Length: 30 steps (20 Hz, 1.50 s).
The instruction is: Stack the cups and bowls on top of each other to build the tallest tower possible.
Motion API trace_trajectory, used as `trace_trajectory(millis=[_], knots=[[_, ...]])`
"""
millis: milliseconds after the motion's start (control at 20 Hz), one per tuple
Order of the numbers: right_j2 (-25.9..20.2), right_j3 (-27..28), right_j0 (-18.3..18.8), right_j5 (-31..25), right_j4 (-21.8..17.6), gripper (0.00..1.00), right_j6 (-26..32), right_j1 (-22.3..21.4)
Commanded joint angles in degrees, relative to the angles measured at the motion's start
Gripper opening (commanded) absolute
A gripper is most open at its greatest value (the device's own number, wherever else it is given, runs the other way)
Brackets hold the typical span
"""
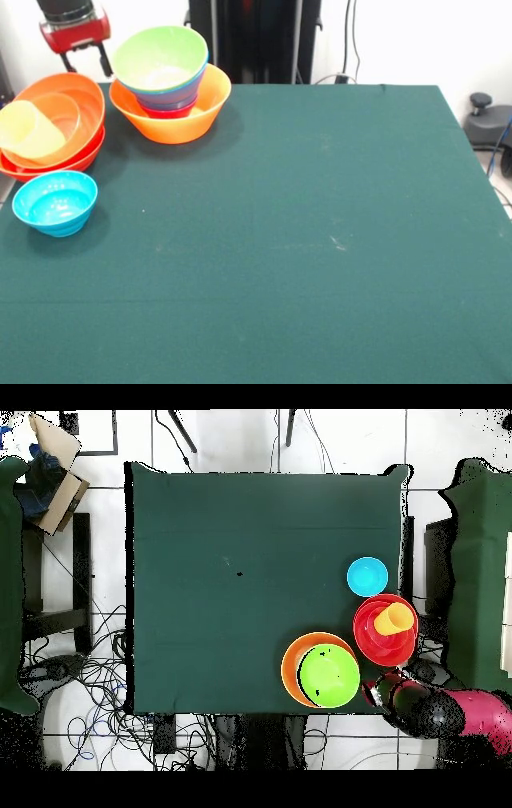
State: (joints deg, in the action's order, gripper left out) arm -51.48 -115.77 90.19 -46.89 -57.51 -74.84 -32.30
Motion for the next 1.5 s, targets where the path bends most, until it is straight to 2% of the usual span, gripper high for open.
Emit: trace_trajectory(millis=[50, 150, 450, 750, 1050, 1350, 1500], knots=[[-6.14, -5.23, 0.99, -3.37, 6.27, 1.00, 17.48, -8.18], [-7.70, -5.72, 1.76, -5.03, 8.78, 1.00, 18.39, -10.15], [-10.26, -5.40, 2.10, -7.79, 13.01, 1.00, 18.64, -11.99], [-10.99, -3.22, 1.31, -8.95, 14.88, 1.00, 17.90, -11.44], [-9.80, -2.21, -0.56, -6.75, 13.33, 1.00, 15.04, -8.83], [-7.49, 0.50, -2.43, -4.48, 10.38, 1.00, 14.85, -4.07], [-7.78, 0.56, -2.40, -4.51, 10.78, 1.00, 14.46, -4.51]])
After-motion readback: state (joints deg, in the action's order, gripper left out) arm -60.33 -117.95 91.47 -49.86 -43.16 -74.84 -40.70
